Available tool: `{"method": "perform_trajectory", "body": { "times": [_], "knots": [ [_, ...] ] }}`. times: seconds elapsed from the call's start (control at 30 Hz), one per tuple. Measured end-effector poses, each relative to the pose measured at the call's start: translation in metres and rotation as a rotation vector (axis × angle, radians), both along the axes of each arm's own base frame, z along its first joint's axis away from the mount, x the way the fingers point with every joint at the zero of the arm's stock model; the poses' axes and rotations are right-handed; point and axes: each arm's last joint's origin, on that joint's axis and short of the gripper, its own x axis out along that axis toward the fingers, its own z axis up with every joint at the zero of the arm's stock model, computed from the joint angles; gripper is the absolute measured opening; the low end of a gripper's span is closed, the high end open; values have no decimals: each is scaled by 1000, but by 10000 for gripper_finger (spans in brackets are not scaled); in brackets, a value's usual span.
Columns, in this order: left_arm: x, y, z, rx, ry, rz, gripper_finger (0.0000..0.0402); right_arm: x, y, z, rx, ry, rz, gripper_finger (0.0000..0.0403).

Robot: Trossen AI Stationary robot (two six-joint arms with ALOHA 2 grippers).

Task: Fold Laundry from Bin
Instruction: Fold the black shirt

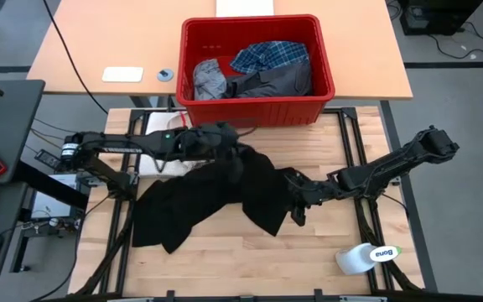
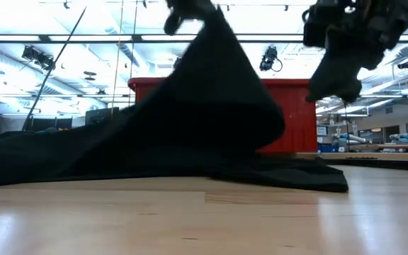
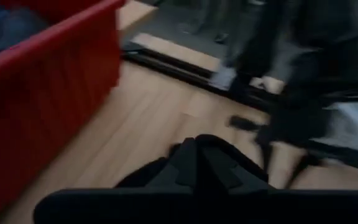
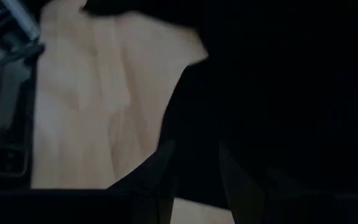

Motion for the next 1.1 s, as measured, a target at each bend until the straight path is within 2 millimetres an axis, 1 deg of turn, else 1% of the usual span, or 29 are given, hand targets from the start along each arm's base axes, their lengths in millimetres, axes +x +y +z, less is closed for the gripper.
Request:
{"method": "perform_trajectory", "body": {
  "times": [0.03, 0.17, 0.23, 0.3, 0.37, 0.43, 0.53, 0.67, 0.73, 0.87, 0.97, 1.1],
  "knots": [
    [2, 4, -9, -12, 33, 22, 8, -1, -1, 5, -22, -2, -19, 128],
    [20, 15, -68, -93, 199, 94, 8, -4, -8, 21, -86, -30, -106, 128],
    [28, 21, -99, -141, 287, 116, 8, -4, -13, 23, -96, -44, -131, 128],
    [31, 28, -124, -198, 371, 142, 9, -4, -16, 22, -115, -32, -132, 128],
    [33, 34, -142, -250, 441, 160, 9, -4, -17, 22, -130, -29, -110, 131],
    [32, 36, -152, -276, 492, 161, 9, -3, -17, 23, -141, -35, -84, 139],
    [31, 35, -159, -275, 547, 140, 9, 3, -17, 20, -182, -50, -55, 162],
    [30, 36, -160, -259, 567, 140, 9, 21, -19, 10, -205, -86, -38, 205],
    [31, 37, -155, -248, 527, 136, 9, 31, -19, 3, -200, -99, -15, 224],
    [36, 38, -128, -223, 351, 91, 9, 45, -17, -3, -207, -166, 10, 249],
    [37, 37, -116, -242, 267, 84, 9, 52, -16, -2, -237, -169, -19, 253],
    [37, 40, -111, -271, 225, 100, 9, 59, -14, 5, -266, -183, -10, 246]
  ]
}}
